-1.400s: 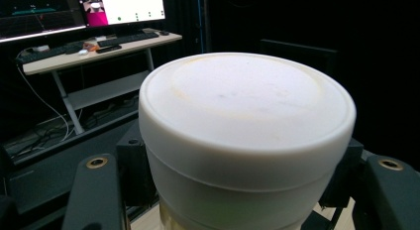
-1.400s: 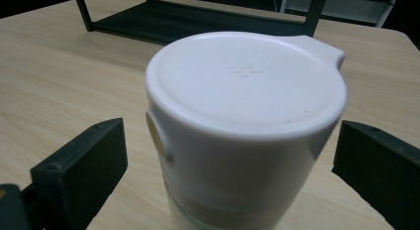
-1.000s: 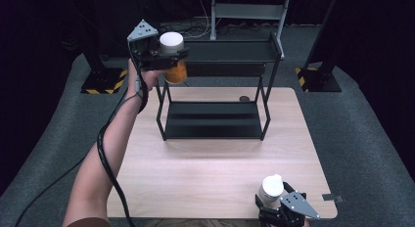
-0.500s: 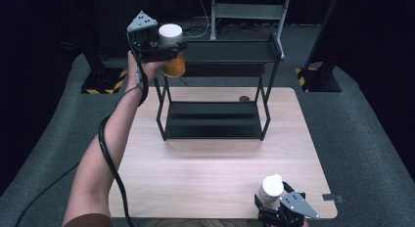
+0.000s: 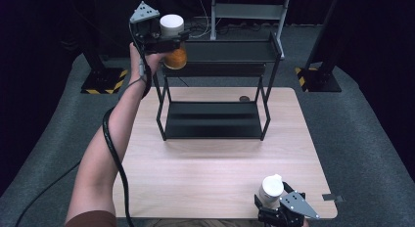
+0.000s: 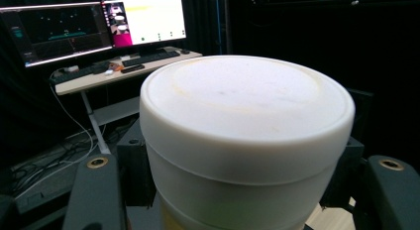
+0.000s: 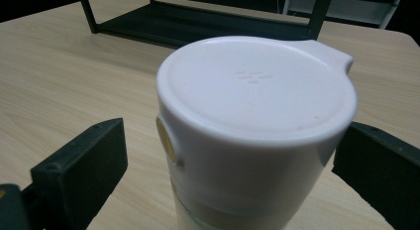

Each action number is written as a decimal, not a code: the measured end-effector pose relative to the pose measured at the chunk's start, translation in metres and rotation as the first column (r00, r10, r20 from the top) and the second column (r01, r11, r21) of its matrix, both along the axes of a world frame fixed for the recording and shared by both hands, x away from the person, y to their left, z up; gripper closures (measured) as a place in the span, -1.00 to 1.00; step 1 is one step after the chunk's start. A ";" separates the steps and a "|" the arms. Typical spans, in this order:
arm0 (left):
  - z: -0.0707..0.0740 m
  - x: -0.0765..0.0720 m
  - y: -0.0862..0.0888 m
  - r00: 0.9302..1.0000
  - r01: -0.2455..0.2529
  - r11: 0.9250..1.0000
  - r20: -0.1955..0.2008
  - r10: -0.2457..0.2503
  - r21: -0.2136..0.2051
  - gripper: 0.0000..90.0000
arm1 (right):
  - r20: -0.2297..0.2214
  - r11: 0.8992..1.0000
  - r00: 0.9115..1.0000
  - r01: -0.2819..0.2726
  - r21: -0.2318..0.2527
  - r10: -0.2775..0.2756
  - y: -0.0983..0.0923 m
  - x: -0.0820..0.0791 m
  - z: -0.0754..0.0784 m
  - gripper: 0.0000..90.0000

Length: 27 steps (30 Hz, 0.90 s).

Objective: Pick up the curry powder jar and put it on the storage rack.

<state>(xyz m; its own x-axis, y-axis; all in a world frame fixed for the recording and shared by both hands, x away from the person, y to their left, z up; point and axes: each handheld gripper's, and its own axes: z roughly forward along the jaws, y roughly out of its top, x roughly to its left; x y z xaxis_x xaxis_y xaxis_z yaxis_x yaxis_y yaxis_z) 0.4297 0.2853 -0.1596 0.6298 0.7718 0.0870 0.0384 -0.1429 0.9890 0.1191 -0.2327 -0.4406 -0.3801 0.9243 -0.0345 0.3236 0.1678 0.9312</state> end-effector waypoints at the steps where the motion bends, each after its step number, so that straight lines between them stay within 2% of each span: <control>1: 0.001 0.001 0.000 1.000 -0.003 1.000 -0.001 0.003 0.000 -0.24 | 0.001 1.000 1.000 0.002 0.001 -0.002 0.000 0.000 0.000 -1.00; 10: 0.007 0.009 0.001 1.000 -0.010 1.000 -0.004 0.010 0.001 -0.24 | 0.002 1.000 1.000 0.007 -0.008 -0.007 0.001 -0.001 0.001 -1.00; 19: 0.012 0.018 0.001 0.999 -0.045 0.999 -0.010 0.045 0.004 -0.24 | 0.002 1.000 1.000 0.006 -0.013 -0.006 0.003 -0.001 0.003 -1.00; 22: 0.011 0.021 0.001 0.999 -0.051 0.999 -0.014 0.051 -0.005 -0.24 | 0.007 1.000 1.000 0.006 -0.017 -0.006 0.004 -0.001 0.004 -1.00; 27: 0.009 0.029 -0.003 0.997 -0.071 0.997 -0.028 0.071 0.008 -0.24 | 0.008 1.000 1.000 0.006 -0.019 -0.006 0.004 -0.002 0.004 -1.00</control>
<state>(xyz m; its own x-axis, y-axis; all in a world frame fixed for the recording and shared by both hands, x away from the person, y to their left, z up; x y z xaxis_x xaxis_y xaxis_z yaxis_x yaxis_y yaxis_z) 0.4585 0.2825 -0.1502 0.5759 0.8140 0.0757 0.0764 -0.1457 0.9864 0.1173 -0.2286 -0.4366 -0.3740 0.9258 -0.0549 0.3174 0.1834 0.9304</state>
